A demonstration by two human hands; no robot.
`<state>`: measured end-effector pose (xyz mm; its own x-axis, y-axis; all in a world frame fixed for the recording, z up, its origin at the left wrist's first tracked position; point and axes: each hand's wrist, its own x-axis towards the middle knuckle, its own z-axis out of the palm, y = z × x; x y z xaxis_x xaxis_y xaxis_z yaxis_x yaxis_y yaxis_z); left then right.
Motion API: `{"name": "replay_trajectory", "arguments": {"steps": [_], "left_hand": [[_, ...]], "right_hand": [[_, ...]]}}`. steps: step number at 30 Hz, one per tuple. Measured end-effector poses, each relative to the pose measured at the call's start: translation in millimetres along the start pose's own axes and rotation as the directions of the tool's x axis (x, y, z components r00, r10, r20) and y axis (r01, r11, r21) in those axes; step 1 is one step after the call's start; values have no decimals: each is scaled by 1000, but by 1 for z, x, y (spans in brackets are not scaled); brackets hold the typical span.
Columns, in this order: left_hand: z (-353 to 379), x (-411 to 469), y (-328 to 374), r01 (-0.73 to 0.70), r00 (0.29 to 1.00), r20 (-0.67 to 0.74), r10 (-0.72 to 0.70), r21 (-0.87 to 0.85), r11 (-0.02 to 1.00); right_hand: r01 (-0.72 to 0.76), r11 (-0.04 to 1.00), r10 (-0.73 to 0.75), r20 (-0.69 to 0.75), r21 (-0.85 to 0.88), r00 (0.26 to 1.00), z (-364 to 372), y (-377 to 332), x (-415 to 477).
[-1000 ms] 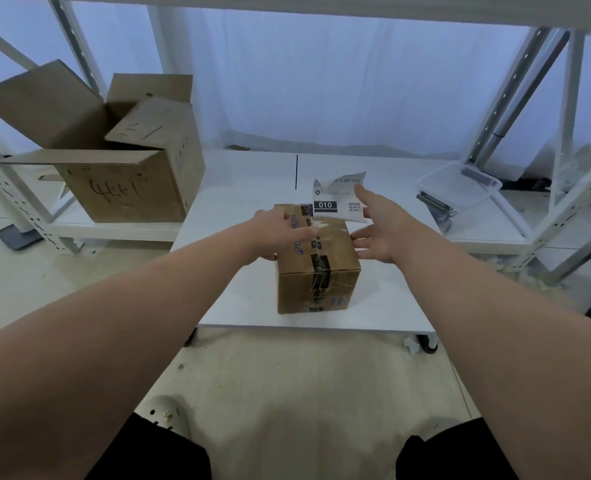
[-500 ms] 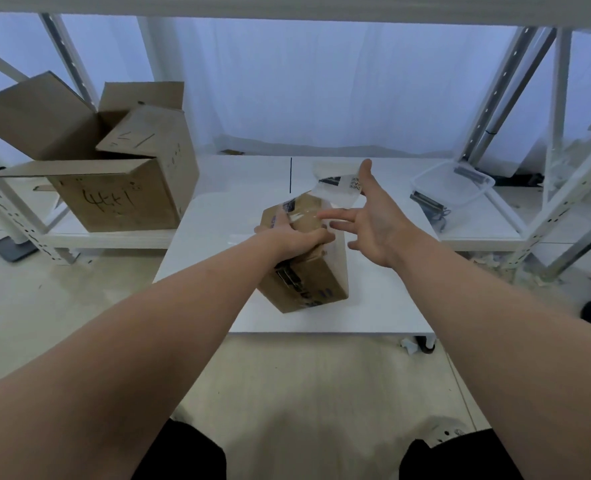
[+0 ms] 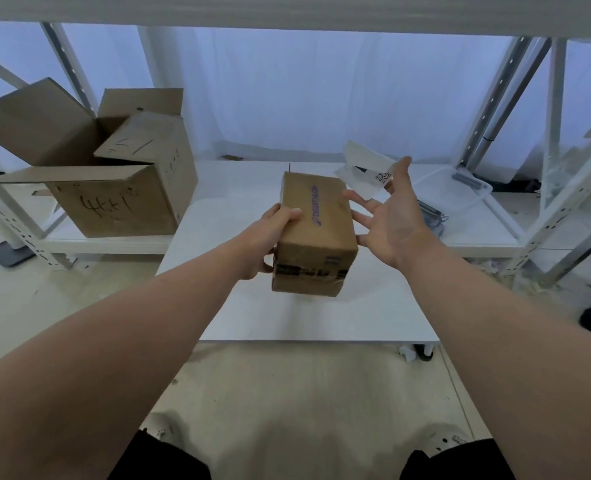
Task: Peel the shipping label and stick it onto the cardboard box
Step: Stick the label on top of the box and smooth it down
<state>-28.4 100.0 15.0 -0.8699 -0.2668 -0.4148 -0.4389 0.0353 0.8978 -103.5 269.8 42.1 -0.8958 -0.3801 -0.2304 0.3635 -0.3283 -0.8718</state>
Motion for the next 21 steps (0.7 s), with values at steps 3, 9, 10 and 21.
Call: {"name": "replay_trajectory", "arguments": {"steps": [3, 9, 10, 21], "left_hand": [[-6, 0, -6, -31, 1000, 5, 31, 110, 993], [-4, 0, -10, -146, 988, 5, 157, 399, 905], [-4, 0, -10, -147, 987, 3, 163, 452, 880], [-6, 12, -13, -175, 955, -67, 290, 662, 729]], "right_hand": [[-58, 993, 60, 23, -101, 998, -6, 5, 3], [-171, 958, 191, 68, -229, 979, -9, 22, 8], [-180, 952, 205, 77, -245, 976, -9, 22, 10], [-40, 884, -41, -164, -466, 986, -10, 16, 10]]}}
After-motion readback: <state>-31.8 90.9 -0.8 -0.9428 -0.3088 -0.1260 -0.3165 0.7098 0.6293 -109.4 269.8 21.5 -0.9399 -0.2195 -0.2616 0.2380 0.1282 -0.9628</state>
